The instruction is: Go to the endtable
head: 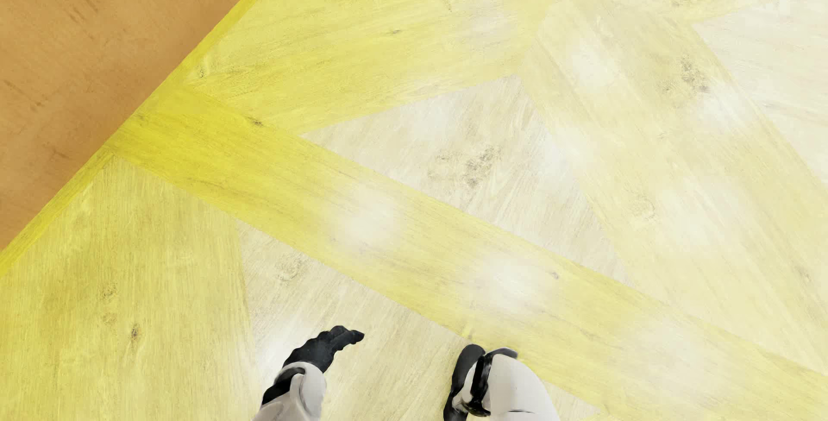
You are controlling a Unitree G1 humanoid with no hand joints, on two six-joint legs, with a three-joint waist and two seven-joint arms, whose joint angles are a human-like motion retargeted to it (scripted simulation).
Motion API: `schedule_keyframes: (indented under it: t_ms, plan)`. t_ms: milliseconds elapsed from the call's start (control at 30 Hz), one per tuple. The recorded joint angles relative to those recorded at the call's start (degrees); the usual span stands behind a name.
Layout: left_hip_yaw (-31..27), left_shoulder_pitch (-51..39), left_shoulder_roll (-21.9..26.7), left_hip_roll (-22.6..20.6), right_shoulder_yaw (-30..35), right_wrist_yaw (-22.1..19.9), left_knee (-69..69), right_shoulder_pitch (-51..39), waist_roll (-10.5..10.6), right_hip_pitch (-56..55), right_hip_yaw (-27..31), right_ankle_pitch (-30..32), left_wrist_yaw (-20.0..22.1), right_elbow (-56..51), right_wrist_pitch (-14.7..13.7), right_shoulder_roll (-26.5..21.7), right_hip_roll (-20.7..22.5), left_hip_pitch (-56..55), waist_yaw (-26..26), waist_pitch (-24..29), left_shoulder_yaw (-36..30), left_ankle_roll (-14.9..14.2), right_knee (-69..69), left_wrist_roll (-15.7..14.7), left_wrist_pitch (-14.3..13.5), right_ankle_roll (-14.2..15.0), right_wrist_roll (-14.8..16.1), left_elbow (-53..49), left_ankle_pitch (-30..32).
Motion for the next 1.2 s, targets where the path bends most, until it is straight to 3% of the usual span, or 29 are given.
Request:
schedule_keyframes:
  t_ms: [33, 67, 100, 133, 233, 300, 367, 400, 433, 467, 500, 533, 567, 600, 667, 700, 733, 767, 800, 833, 867, 900, 933, 967, 1000, 1033, 1067, 1133, 1200]
  plan:
    - [-5.14, 1.75, 0.48, 2.81, 0.7, 1.15, 9.11, -0.55, 0.19, 2.23, 0.19, -1.83, 1.46, 1.34, 1.23, 0.09, 2.26, -3.55, 0.33, 0.21, 1.68, 1.07, 0.39, -2.26, 1.7, -0.48, -0.71, 3.42, 10.11]
    - [-6.32, 3.39, 0.73, 6.57, 2.12, 3.53, 18.97, -1.92, 0.52, 5.08, 0.49, -3.67, 2.3, 2.42, 2.01, -0.73, 4.75, -8.11, 0.92, 0.4, 2.93, 8.32, -0.38, -4.44, 3.36, -0.24, -2.09, 7.66, 15.3]
    - [-10.61, 4.93, 1.0, 5.8, 3.83, 5.45, 28.34, -4.09, 0.8, 8.58, 1.22, -5.07, 1.93, 2.87, 1.85, -2.09, 7.82, -14.8, 2.1, 0.64, 3.46, 14.47, -2.62, -5.99, 5.0, 0.48, -3.79, 12.03, 10.85]
    - [-14.99, 6.83, 1.3, 2.47, 5.23, 5.27, 35.55, -7.06, 0.9, 12.84, 2.46, -5.48, 0.68, 2.74, 1.14, -3.53, 10.97, -22.44, 3.33, 0.78, 3.45, 15.61, -6.68, -6.81, 6.28, 1.59, -5.18, 15.56, 7.32]
    - [-18.04, 15.5, 2.32, -6.53, 8.97, -0.81, 33.74, -17.33, 0.22, 28.24, 8.23, -3.54, -5.28, 0.01, -2.27, -6.47, 17.45, -41.69, 5.88, -0.25, 1.52, 9.01, -23.86, -7.07, 5.08, 4.09, -5.86, 18.28, 3.55]
    - [-15.96, 23.21, 3.36, -7.36, 13.49, -0.22, 18.84, -23.54, -0.39, 35.45, 12.93, -6.48, -10.01, -5.24, -7.18, -7.6, 19.37, -49.77, 7.71, -1.18, 4.4, 8.79, -27.15, -7.93, 2.99, 5.06, -3.95, 14.54, 2.19]
    - [-17.38, 30.97, 1.85, -8.24, 17.89, -1.6, -3.8, -28.28, -0.4, 42.11, 17.33, -10.93, -7.78, -13.05, -12.04, -8.26, 20.25, -53.53, 9.55, -1.59, 12.49, 9.03, -27.29, -7.02, 2.23, 5.89, 0.25, 8.77, 3.86]
    - [-19.43, 33.49, 0.3, -8.97, 18.67, -4.62, -12.33, -28.77, -0.38, 45.58, 18.55, -12.04, -4.36, -16.84, -13.65, -8.05, 19.9, -53.54, 10.39, -1.73, 16.09, 5.22, -27.14, -5.71, 2.29, 6.64, 3.67, 7.0, 2.38]
    - [-19.41, 34.4, -1.18, -9.45, 19.09, -8.14, -13.23, -27.56, -0.44, 48.85, 18.78, -10.12, -1.77, -20.09, -14.77, -7.76, 18.91, -53.02, 11.13, -1.81, 18.05, 8.2, -25.42, -4.15, 2.85, 7.23, 7.91, 6.6, 2.67]
    - [-20.72, 33.86, -2.39, -10.7, 19.95, -10.43, -7.48, -25.02, -0.74, 50.33, 18.78, -3.99, -1.17, -22.56, -15.37, -8.09, 17.02, -52.49, 11.8, -1.71, 18.48, 13.33, -20.63, -2.58, 3.88, 8.24, 12.07, 7.34, 4.83]
    - [-20.08, 32.13, -3.67, -11.28, 21.09, -10.12, -2.74, -21.82, -1.2, 48.5, 18.89, 7.69, -2.26, -24.2, -14.91, -9.39, 14.48, -50.87, 12.13, -1.45, 18.23, 13.2, -11.08, -1.36, 4.98, 9.05, 15.12, 8.77, 7.26]
    - [-18.94, 29.56, -4.61, -11.54, 22.05, -7.5, 1.05, -18.64, -1.74, 43.14, 18.41, 22.86, -3.84, -24.71, -13.25, -10.58, 11.46, -48.0, 12.01, -1.05, 18.34, 15.51, 3.23, -0.66, 5.93, 13.0, 16.38, 10.2, 5.76]
    - [-17.87, 26.28, -5.34, -12.37, 22.27, -4.3, 2.57, -16.36, -2.4, 35.72, 17.72, 27.58, -4.95, -23.83, -10.58, -11.43, 8.02, -44.34, 11.22, -0.6, 18.49, 16.5, 16.96, -0.17, 6.58, 13.45, 15.15, 11.21, 1.94]
    - [-16.95, 22.32, -5.87, -13.58, 21.62, -2.86, 1.56, -15.01, -3.03, 27.47, 17.82, 22.12, -4.94, -21.45, -7.78, -11.76, 6.94, -39.51, 9.9, -0.25, 18.34, 15.87, 26.52, 1.07, 6.43, 9.21, 11.73, 12.07, -1.91]
    - [-16.51, 13.53, -3.54, -15.72, 17.04, -7.16, -5.55, -14.32, -3.28, 12.91, 15.23, 12.96, -3.42, -12.58, -1.14, -8.89, 7.78, -27.57, 7.17, -0.53, 13.77, 13.98, 27.72, 4.59, 4.42, 12.04, 6.31, 12.0, -6.83]
    - [-16.38, 9.17, -1.63, -16.58, 12.4, -9.65, -8.43, -13.84, -2.88, 6.77, 15.19, 10.41, -3.43, -7.74, 1.96, -6.93, 9.83, -21.84, 5.94, -1.03, 10.39, 13.77, 22.01, 6.43, 2.67, 12.44, 7.5, 11.27, -9.31]
    - [-16.06, 4.94, 0.37, -17.31, 7.29, -10.37, -9.53, -13.2, -2.36, 1.82, 16.02, 9.56, -4.31, -4.02, 4.21, -5.82, 11.39, -16.78, 4.83, -1.49, 7.22, 13.9, 13.61, 7.7, 0.8, 14.94, 10.15, 9.48, -12.4]
    - [-16.07, 0.67, 2.42, -17.82, 3.49, -9.17, -9.87, -12.01, -1.88, -1.57, 18.37, 10.96, -5.35, -2.05, 5.27, -5.85, 13.29, -11.86, 3.68, -1.7, 4.81, 13.94, 2.45, 8.38, -1.01, 14.63, 12.41, 6.64, -15.72]
    - [-16.76, -3.59, 4.3, -17.71, 1.63, -7.07, -10.81, -9.9, -1.42, -2.51, 21.58, 13.48, -5.39, -1.84, 4.9, -6.35, 14.44, -6.69, 2.55, -1.61, 3.57, 13.44, -12.53, 8.4, -2.58, 16.96, 13.0, 3.17, -18.32]
    - [-18.11, -7.26, 5.43, -17.04, 0.89, -5.89, -12.6, -6.66, -0.93, -1.46, 23.98, 14.93, -3.58, -3.04, 3.38, -6.6, 14.16, -1.15, 1.42, -1.32, 3.72, 12.36, -27.94, 7.33, -3.7, 13.17, 12.01, -0.11, -19.93]
    - [-19.74, -9.7, 5.41, -16.4, -0.11, -6.17, -12.67, -2.54, -0.71, -0.47, 19.04, 13.55, -0.29, -4.94, 1.68, -6.07, 11.57, 4.33, 0.56, -0.97, 4.97, 11.2, -35.61, 4.89, -4.27, 15.24, 10.7, -2.53, -19.15]
    - [-21.44, -10.64, 5.21, -14.8, -1.56, -6.67, -11.0, 1.17, -0.41, 0.98, 13.23, 14.2, 2.93, -6.4, 0.34, -4.21, 9.8, 8.23, -0.27, -0.71, 6.62, 9.59, -34.46, 1.83, -4.17, 12.47, 10.23, -4.15, -15.41]
    - [-23.16, -10.22, 5.3, -12.61, -3.16, -6.72, -5.42, 3.88, 0.11, 0.65, 10.58, 17.68, 4.92, -7.14, -0.41, -1.77, 8.61, 9.58, -1.06, -0.36, 7.76, 10.89, -24.67, -0.48, -3.3, 10.28, 10.7, -5.37, -6.49]
    - [-24.96, -8.69, 6.1, -10.03, -4.28, -6.77, 5.06, 4.67, 0.8, 0.64, 9.58, 19.16, 5.67, -6.59, -0.67, 0.54, 8.91, 7.85, -1.64, 0.08, 8.4, 8.29, -15.51, -1.23, -1.75, 8.18, 11.02, -6.58, 6.6]
    - [-24.05, -6.02, 6.27, -6.23, -4.85, -7.46, 19.7, 3.25, 1.53, 2.54, 9.25, 14.32, 6.11, -5.09, -0.52, 1.51, 10.27, 2.19, -1.86, 0.57, 9.13, 5.47, -9.19, -1.08, -0.13, 4.93, 10.49, -7.62, 18.55]
    - [-24.11, -2.95, 5.54, -3.76, -4.65, -8.65, 32.3, -0.29, 2.37, 5.97, 8.87, 9.25, 6.56, -2.76, -0.13, 1.58, 12.61, -5.72, -1.4, 1.07, 10.11, 8.8, -6.95, -1.06, 1.21, 4.13, 9.28, -7.82, 17.98]
    - [-24.71, 0.08, 3.46, -4.11, -3.61, -10.17, 40.04, -5.39, 3.05, 11.11, 9.24, 5.53, 6.97, -0.17, 0.26, 0.91, 15.17, -14.45, -0.47, 1.33, 11.22, 11.51, -8.95, -2.23, 2.12, 4.58, 7.64, -6.37, 11.88]
    - [-23.0, 4.87, -0.97, -6.76, 1.5, -11.07, 37.28, -16.8, 3.3, 23.95, 11.77, 1.76, 5.09, 4.0, 0.17, -0.9, 18.8, -30.05, 1.95, 0.6, 11.82, 11.62, -19.85, -6.12, 4.0, 7.13, 2.94, 2.09, 6.28]
    - [-21.42, 8.58, -0.82, -9.38, 9.28, -5.8, 20.21, -26.74, 2.38, 34.24, 13.47, -0.98, -5.43, 2.63, -4.37, -2.24, 19.97, -41.12, 4.57, -1.33, 5.66, 11.39, -26.71, -4.58, 5.59, 7.84, -1.42, 11.62, 3.06]
